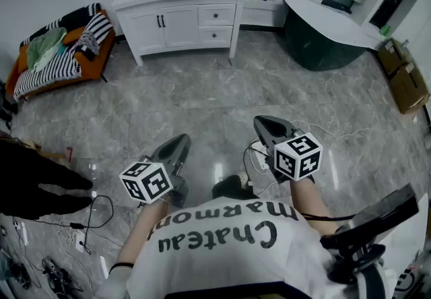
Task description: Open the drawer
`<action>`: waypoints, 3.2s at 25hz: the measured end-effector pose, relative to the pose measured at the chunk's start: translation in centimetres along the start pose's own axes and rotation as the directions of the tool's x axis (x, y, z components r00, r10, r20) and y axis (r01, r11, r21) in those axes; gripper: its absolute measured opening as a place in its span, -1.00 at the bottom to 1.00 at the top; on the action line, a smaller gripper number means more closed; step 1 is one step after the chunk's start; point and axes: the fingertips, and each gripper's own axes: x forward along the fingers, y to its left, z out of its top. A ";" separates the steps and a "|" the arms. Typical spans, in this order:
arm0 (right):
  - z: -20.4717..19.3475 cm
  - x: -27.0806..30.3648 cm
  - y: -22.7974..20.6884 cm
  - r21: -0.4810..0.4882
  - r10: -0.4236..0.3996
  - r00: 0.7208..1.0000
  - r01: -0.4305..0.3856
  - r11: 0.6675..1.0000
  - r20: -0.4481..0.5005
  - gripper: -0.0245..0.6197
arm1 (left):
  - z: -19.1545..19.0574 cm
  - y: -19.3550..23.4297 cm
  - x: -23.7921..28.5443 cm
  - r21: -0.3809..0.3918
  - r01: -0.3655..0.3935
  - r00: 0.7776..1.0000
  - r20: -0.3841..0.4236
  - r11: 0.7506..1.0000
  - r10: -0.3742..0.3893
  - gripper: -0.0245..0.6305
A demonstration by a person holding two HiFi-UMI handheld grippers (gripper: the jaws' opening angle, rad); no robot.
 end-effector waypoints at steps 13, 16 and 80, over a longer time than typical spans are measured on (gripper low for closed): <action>0.0 -0.2 0.7 0.014 -0.003 1.000 0.003 1.000 0.013 -0.91 | 0.0 -0.2 -0.7 0.013 0.010 1.000 0.009 1.000 -0.011 -0.95; 0.0 -0.3 1.0 0.037 0.004 1.000 -0.005 0.999 0.024 -0.91 | -0.4 -0.3 -1.3 0.021 0.013 1.000 0.001 1.000 -0.013 -0.95; 6.1 18.0 -22.9 0.072 -0.003 0.996 0.009 0.997 -0.094 -0.91 | 11.8 12.5 20.5 0.023 -0.152 0.988 -0.026 0.988 0.153 -0.95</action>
